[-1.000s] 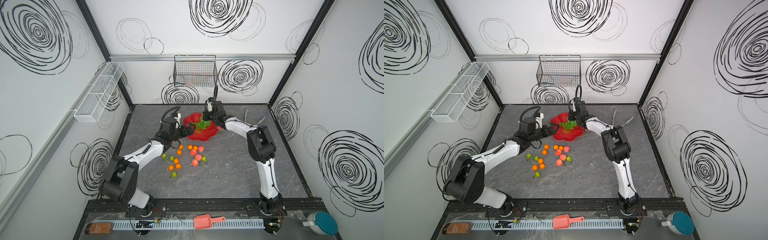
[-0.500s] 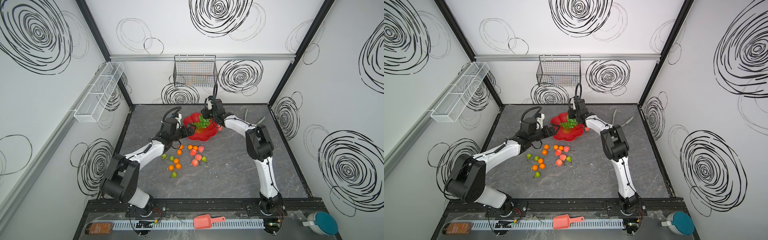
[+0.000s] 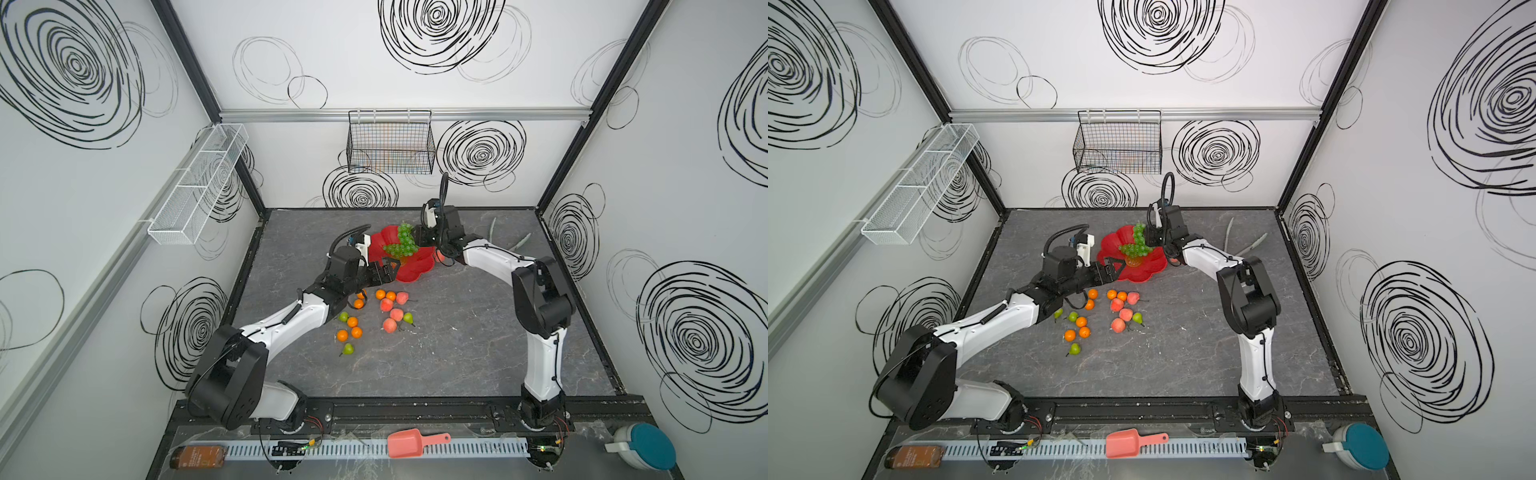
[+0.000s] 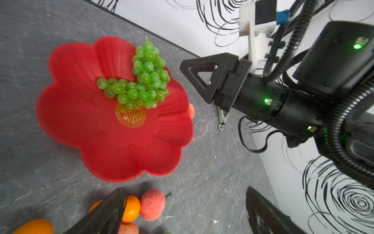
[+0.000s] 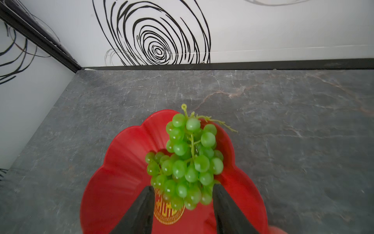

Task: Arrange fruit in a fruit bowl
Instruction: Place the fruits in the fruit bowl, then pick up the fruit from the top-center of the table.

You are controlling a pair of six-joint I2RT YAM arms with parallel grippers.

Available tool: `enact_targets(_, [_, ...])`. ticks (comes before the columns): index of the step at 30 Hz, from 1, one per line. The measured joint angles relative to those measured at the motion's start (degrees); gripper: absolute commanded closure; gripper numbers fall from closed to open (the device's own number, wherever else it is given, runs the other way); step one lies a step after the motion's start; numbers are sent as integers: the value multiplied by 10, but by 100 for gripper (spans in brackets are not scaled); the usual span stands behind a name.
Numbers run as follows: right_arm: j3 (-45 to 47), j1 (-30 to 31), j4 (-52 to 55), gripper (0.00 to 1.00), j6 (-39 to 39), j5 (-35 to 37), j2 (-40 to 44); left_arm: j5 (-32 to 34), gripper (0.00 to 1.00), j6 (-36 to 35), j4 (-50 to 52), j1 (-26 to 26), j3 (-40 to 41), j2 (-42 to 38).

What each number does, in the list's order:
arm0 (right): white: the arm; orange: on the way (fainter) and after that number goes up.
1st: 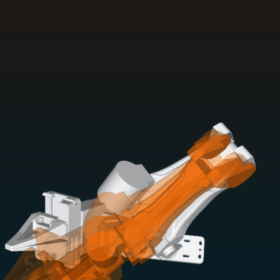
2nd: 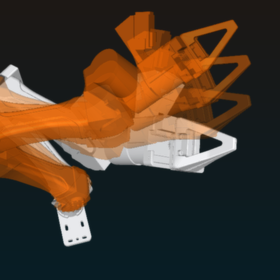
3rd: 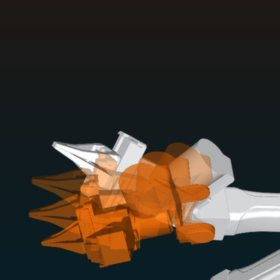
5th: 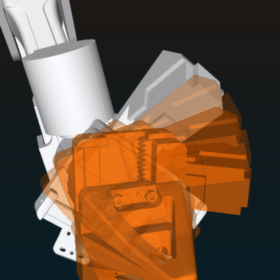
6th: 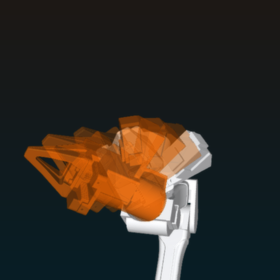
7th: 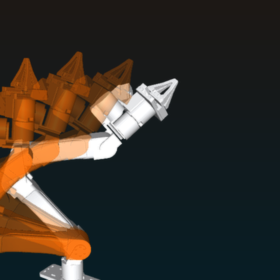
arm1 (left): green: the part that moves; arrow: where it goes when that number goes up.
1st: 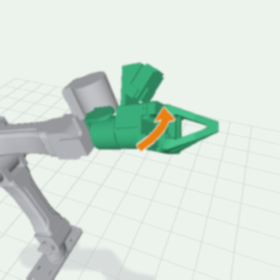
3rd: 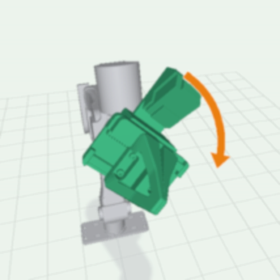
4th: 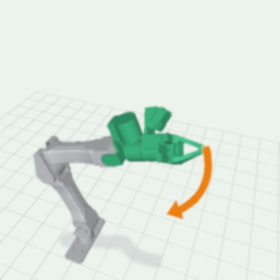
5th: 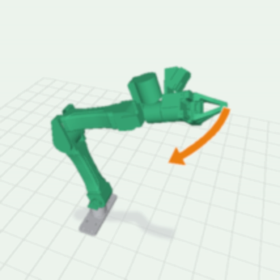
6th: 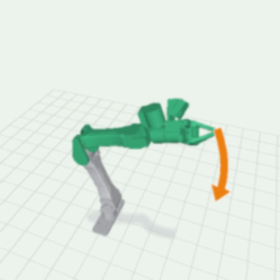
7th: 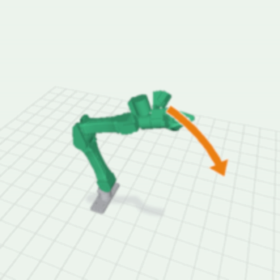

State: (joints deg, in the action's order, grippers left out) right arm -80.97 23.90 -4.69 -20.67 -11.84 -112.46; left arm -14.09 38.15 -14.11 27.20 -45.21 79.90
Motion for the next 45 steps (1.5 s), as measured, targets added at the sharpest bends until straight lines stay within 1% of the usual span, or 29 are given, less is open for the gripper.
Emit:
enact_targets(2, [57,-12,-17,51,-12,1,52,5,4,-2,-7,17,12,-6])
enact_targets(5, [118,-33,-32,53,-30,1,103,11,4,-6,-12,45,24,-6])
enact_targets(7, [148,-45,-33,53,-40,5,119,13,4,-8,-15,63,28,-2])
enact_targets(10, [170,-60,-15,53,-53,7,119,13,4,-8,-30,86,28,17])
enact_targets(16, [165,-77,28,46,-82,-17,88,12,4,-7,-41,108,24,62])
enact_targets(18, [161,-80,36,43,-89,-21,74,12,4,-7,-40,111,20,69])
enact_targets(20, [155,-83,44,42,-95,-24,61,12,4,-7,-40,111,12,72])
enact_targets(25, [125,-89,48,41,-106,-37,25,12,4,-7,-41,111,-3,72])
enact_targets(34, [76,-93,47,40,-118,-58,-24,11,4,-7,-40,111,-3,72])
enact_targets(45, [46,-93,54,39,-117,-66,-64,10,4,-9,-39,105,-7,78])
